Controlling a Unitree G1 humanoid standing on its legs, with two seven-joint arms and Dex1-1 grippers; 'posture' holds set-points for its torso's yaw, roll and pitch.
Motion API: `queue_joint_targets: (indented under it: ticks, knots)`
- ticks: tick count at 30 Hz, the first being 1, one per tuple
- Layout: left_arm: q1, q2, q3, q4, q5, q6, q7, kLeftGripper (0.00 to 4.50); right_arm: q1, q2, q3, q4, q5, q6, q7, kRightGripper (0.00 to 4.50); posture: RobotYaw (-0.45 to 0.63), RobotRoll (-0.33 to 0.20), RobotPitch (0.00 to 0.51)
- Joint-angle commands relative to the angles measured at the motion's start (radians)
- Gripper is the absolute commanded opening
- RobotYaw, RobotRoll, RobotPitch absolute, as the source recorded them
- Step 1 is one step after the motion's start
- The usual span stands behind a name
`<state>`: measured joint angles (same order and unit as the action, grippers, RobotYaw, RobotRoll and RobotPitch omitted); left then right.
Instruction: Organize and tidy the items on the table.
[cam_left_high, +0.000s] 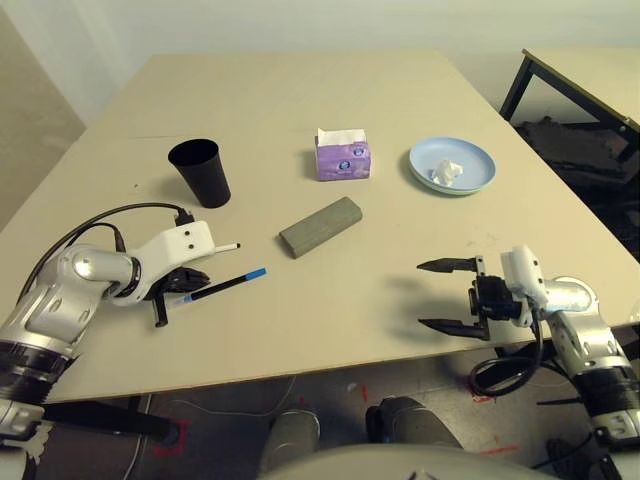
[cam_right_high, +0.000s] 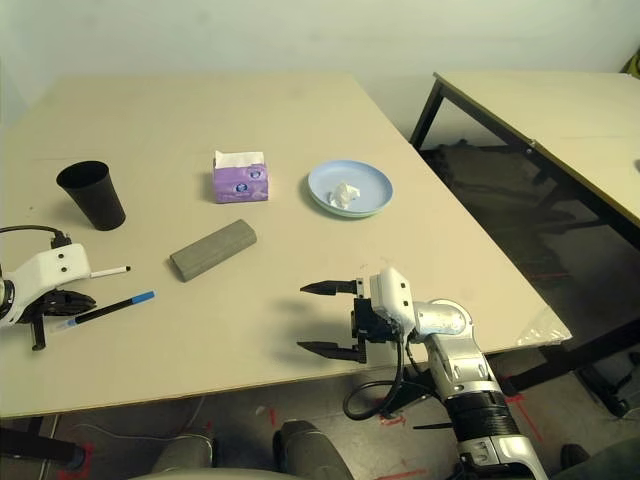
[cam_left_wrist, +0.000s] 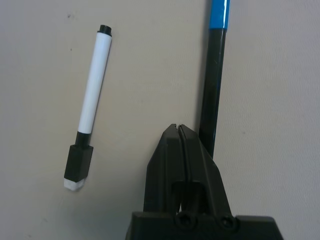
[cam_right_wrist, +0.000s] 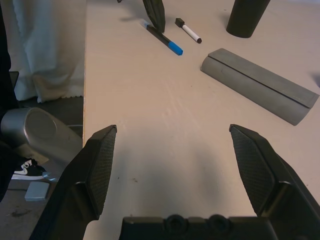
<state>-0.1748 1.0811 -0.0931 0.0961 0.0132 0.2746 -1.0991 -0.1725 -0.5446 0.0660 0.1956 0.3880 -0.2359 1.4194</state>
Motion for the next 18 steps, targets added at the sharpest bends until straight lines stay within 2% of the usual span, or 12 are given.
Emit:
queue_joint_targets:
  ticks: [1, 7, 10, 18]
  knots:
    - [0.004, -0.008, 0.009, -0.005, -0.014, 0.013, -0.012, 0.03, -0.006, -0.010, 0.006, -0.013, -0.003, 0.006, -0.004, 4.50, 0.03, 0.000, 0.032]
    - [-0.031, 0.027, 0.033, -0.076, -0.052, 0.070, -0.059, 0.03, -0.003, -0.011, 0.008, -0.010, -0.005, 0.004, -0.002, 4.50, 0.03, 0.000, 0.033]
    - [-0.042, 0.044, 0.019, -0.105, -0.053, 0.094, -0.090, 0.92, -0.007, -0.008, 0.010, -0.003, -0.006, 0.000, 0.000, 4.50, 0.03, 0.000, 0.033]
    - [-0.054, 0.036, -0.043, -0.094, 0.002, 0.093, -0.094, 3.78, -0.015, -0.005, 0.013, 0.003, -0.012, -0.008, 0.001, 4.50, 0.01, 0.000, 0.034]
